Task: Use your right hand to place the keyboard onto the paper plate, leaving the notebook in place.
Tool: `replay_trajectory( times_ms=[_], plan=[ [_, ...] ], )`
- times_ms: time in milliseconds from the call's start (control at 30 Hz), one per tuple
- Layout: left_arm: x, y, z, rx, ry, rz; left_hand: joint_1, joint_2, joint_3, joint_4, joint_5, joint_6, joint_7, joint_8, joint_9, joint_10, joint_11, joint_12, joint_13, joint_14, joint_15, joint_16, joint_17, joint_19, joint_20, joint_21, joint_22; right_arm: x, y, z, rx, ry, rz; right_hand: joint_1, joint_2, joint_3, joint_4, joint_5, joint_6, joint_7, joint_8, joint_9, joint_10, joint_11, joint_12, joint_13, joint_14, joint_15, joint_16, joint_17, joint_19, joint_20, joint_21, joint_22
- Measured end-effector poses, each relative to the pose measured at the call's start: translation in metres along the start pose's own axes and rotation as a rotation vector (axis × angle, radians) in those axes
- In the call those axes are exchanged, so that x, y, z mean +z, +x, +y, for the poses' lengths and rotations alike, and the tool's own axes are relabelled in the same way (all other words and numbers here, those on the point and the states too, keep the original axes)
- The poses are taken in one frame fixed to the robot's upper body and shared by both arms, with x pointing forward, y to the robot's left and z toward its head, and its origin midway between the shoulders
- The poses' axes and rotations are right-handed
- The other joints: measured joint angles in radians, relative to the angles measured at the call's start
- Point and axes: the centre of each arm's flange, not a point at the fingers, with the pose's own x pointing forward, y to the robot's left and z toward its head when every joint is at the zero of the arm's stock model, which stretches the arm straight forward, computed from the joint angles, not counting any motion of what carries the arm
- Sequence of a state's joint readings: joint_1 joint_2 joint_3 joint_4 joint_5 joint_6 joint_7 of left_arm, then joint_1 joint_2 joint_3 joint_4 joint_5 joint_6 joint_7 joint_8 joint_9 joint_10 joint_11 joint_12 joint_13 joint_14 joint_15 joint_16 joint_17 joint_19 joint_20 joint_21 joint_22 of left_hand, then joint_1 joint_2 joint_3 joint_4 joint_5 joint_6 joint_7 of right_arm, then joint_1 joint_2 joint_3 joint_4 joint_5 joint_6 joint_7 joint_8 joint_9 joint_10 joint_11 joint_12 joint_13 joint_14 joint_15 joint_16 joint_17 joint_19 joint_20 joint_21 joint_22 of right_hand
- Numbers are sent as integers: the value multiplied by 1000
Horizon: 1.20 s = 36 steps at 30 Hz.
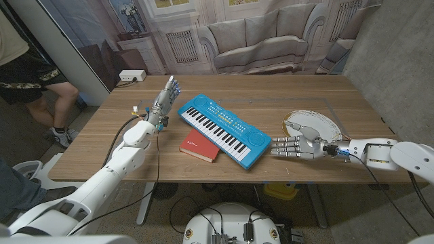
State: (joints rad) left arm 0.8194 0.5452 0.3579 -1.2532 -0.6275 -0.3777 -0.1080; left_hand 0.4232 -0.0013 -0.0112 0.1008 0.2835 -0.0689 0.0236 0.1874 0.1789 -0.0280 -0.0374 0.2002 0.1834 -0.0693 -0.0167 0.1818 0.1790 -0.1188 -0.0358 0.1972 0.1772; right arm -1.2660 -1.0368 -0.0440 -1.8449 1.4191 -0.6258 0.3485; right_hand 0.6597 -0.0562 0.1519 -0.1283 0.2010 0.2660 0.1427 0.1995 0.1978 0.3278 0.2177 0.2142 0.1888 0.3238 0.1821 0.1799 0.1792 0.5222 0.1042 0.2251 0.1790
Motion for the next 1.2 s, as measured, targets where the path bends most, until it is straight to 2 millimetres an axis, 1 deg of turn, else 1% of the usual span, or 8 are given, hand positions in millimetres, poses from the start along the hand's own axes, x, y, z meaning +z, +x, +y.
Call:
replay_trajectory(
  times_ms=[67, 133, 300, 367, 700, 900, 967, 1200],
  plan=[
    [0, 0, 0, 0, 0, 0, 0, 0, 0, 0, 0, 0, 0, 0, 0, 0, 0, 0, 0, 0, 0, 0, 0, 0, 0, 0, 0, 0, 1, 0, 4, 0, 1, 0, 0, 0, 0, 0, -4, 4, 0, 0, -1, 1, 0, 0, -4, 4, 0, 0, 0, 0, -1, 0],
    [0, 0, 0, 1, 0, -1, 0, 0, 0, 0, 0, 0, 0, 0, 0, 0, 0, 0, 0, 0, 0, 0, 0, 0, 0, 0, 0, 0, 2, 0, 6, 0, 3, 0, 0, 0, 0, 0, -9, -2, 0, 0, -4, 4, -1, 0, -9, 2, 0, 0, 0, 0, -1, 0],
    [0, 0, 1, 4, 0, -1, 0, 0, 0, 0, 0, 0, 0, 0, 0, 0, 0, 0, 0, 0, 0, 0, 0, 0, 0, 0, 0, 0, 6, -2, 15, 1, 9, 0, 0, 0, 0, 0, -9, -2, -5, 0, -12, 2, -4, 0, -11, 0, 0, 0, -5, 5, -1, 0],
    [1, 0, 1, 5, 1, -2, 0, 0, 0, 0, 0, 0, 0, 0, 0, 0, 0, 0, 0, 0, 0, 0, 0, 0, 0, 0, 0, 0, 8, -2, 17, 1, 10, 0, 0, 0, 0, 0, -9, -2, -5, 0, -12, 2, -4, 0, -16, 6, 0, 0, -5, 5, -1, 0],
    [1, -2, 3, 8, 3, 0, 0, 0, 0, 0, 0, 0, 0, 0, 0, 0, 0, 0, 0, 0, 0, 0, 0, 0, 0, 0, 0, -1, 14, -2, 28, 5, 22, 0, 0, 0, 0, 0, -20, -2, -5, 0, -20, 2, -8, 0, -16, 5, 0, 0, -5, 5, -7, 0],
    [0, -3, 5, 10, 2, 2, 0, 0, 0, 0, 0, 0, 0, 0, 0, 0, 0, 0, 0, 0, 0, 0, 0, 0, 0, 0, 0, -2, 15, -1, 30, 16, 31, 0, 0, -4, 4, 0, -20, -2, -5, 0, -21, 4, -8, 0, -16, 5, 0, 0, -5, 5, -7, 0],
    [0, -4, 5, 11, 1, 4, 0, 0, 0, 0, 0, 0, 0, 0, 0, 0, 0, 0, 0, 0, 0, 0, 0, 0, 0, 0, 0, -1, 17, -1, 32, 19, 34, 0, 0, -4, 4, 0, -24, -6, -5, 0, -21, 4, -8, 0, -16, 5, 0, 0, -5, 5, -7, 0],
    [-1, -4, 6, 9, 0, 6, 3, 3, -3, 0, 0, 0, 0, 0, 0, 0, 0, 0, 0, 0, 0, 0, 0, 0, 0, 0, 0, 0, 19, 0, 33, 41, 39, 0, 0, -8, 8, 0, -29, -3, -5, 0, -21, 4, -8, 0, -12, 9, 0, 0, 3, -3, -7, 0]
  ],
)
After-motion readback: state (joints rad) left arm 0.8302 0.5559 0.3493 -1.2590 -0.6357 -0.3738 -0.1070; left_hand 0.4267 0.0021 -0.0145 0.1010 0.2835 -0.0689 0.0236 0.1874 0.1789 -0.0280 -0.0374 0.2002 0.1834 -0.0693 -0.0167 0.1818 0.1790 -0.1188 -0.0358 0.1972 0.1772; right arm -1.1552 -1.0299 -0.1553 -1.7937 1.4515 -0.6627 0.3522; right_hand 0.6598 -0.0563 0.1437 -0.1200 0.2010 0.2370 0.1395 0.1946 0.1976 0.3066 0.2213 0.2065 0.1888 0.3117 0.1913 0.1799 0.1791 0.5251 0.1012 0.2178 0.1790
